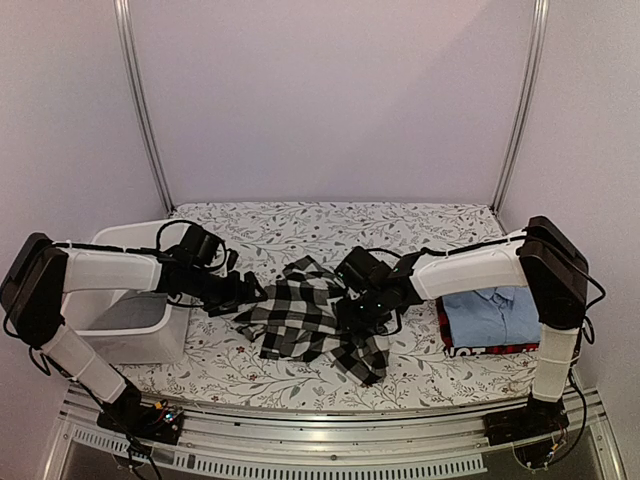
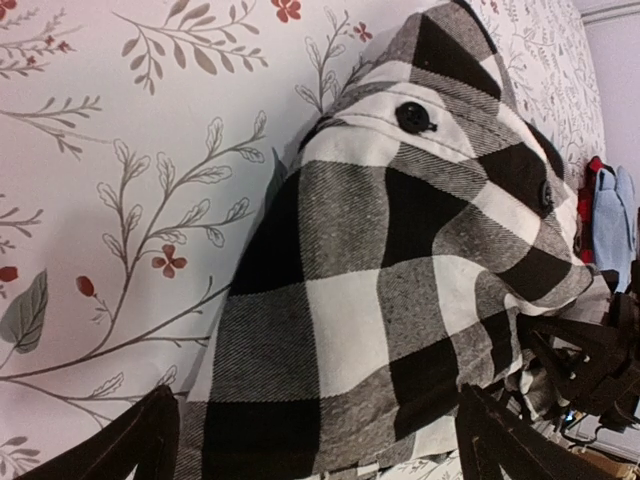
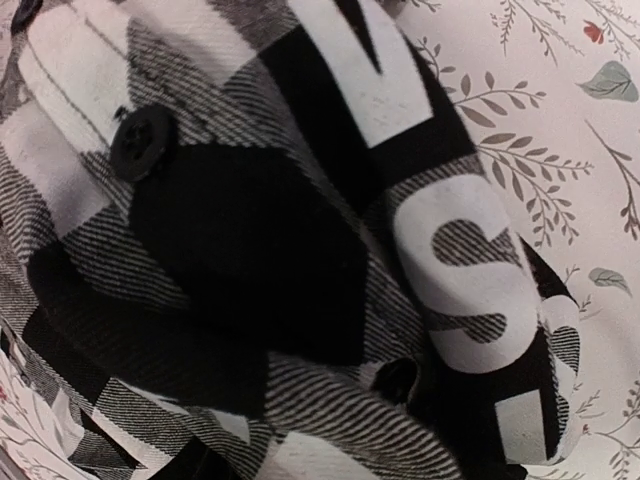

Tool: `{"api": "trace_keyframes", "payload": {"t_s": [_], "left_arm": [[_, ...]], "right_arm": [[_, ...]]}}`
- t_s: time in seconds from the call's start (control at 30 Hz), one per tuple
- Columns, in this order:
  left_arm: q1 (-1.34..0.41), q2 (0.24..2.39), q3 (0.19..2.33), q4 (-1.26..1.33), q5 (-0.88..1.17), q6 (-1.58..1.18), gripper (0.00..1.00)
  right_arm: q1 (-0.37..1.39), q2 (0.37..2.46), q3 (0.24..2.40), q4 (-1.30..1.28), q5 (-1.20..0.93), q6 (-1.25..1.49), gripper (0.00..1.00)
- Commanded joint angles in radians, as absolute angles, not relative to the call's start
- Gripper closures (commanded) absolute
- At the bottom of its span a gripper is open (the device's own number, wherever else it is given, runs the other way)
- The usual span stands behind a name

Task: Fold and stack the long sleeve shirts
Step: Flatten out the crumpled shirt at the center of the board.

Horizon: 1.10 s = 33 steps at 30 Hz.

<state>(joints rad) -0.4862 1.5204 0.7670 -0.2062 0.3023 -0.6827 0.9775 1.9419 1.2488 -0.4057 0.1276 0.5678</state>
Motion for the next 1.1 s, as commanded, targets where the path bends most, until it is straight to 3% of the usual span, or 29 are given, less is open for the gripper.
{"api": "trace_keyframes", "payload": {"t_s": [0.0, 0.2, 0.4, 0.5, 0.9, 1.07], "left_arm": [[-0.473, 1.487, 0.773, -0.234, 0.280, -0.659, 0.04], [-0.451, 1.471, 0.776, -0.246, 0.286, -0.645, 0.04], [-0.451, 1.459, 0.776, -0.251, 0.287, -0.634, 0.12], [-0.455, 1.453, 0.772, -0.265, 0.275, -0.639, 0.19], [-0.563, 1.277, 0.685, -0.383, 0.107, -0.771, 0.21], [-0.601, 1.249, 0.641, -0.400, 0.085, -0.821, 0.26]], "right_arm": [[1.005, 1.991, 1.322, -0.343, -0.006, 0.586, 0.53], [1.005, 1.997, 1.393, -0.317, -0.031, 0.605, 0.77], [1.002, 1.942, 1.384, -0.343, 0.070, 0.623, 0.83], [1.002, 1.913, 1.378, -0.356, 0.099, 0.623, 0.77], [1.002, 1.868, 1.388, -0.367, 0.130, 0.602, 0.50], [1.004, 1.860, 1.404, -0.376, 0.137, 0.585, 0.43]]}}
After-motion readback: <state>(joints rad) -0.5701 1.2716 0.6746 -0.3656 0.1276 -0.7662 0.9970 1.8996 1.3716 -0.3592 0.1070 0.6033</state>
